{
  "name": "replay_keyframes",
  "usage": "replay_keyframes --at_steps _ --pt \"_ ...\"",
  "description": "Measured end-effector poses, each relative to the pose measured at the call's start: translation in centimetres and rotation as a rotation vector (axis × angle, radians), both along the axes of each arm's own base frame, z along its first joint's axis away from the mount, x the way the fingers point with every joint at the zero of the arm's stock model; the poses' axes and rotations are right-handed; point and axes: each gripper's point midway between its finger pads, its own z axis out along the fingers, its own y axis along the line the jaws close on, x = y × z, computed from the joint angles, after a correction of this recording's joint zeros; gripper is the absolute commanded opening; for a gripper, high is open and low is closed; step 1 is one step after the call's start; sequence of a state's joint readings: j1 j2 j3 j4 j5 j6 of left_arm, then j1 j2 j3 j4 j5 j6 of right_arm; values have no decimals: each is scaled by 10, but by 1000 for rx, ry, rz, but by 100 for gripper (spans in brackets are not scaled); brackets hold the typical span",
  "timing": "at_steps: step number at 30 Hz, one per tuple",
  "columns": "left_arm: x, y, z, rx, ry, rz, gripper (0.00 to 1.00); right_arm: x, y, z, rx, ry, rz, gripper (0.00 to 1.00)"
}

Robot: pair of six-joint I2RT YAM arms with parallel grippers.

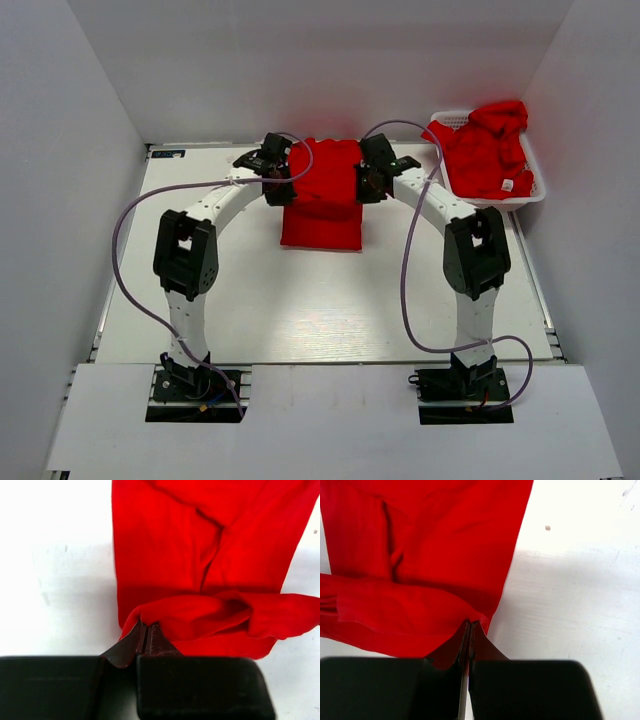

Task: Fold and stack the t-shirts
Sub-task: Fold the folded rectangular tshirt in 1/3 of the way

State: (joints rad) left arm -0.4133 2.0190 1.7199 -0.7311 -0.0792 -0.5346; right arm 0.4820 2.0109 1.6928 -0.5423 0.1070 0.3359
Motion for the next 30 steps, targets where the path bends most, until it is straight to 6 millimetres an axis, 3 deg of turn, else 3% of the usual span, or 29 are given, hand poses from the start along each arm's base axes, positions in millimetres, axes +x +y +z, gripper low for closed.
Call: replay_keyframes --at_steps 11,20,21,23,24,25,26,27,30 --pt "32 -7 -17 -12 -36 -10 0 28 -4 -5 14 -20 5 0" --pt "45 2 -28 -9 -31 15 0 42 -1 -23 33 -26 30 0" --pt "46 3 -28 -10 -33 18 3 43 0 -25 36 -27 32 0" --pt "49 4 -27 -13 -42 20 30 46 1 -29 42 -29 34 0" --pt "51 5 -26 -12 -50 18 45 47 1 -30 44 -31 34 9" --pt "53 5 -25 -15 -57 20 81 48 1 -30 46 -32 33 27" --pt "55 6 -24 -15 -65 19 91 49 1 -30 50 -34 29 88" --pt "56 7 -23 -18 -70 23 98 50 1 -29 53 -38 27 90" --pt "60 9 -22 -16 -82 25 100 54 0 -26 52 -55 36 90"
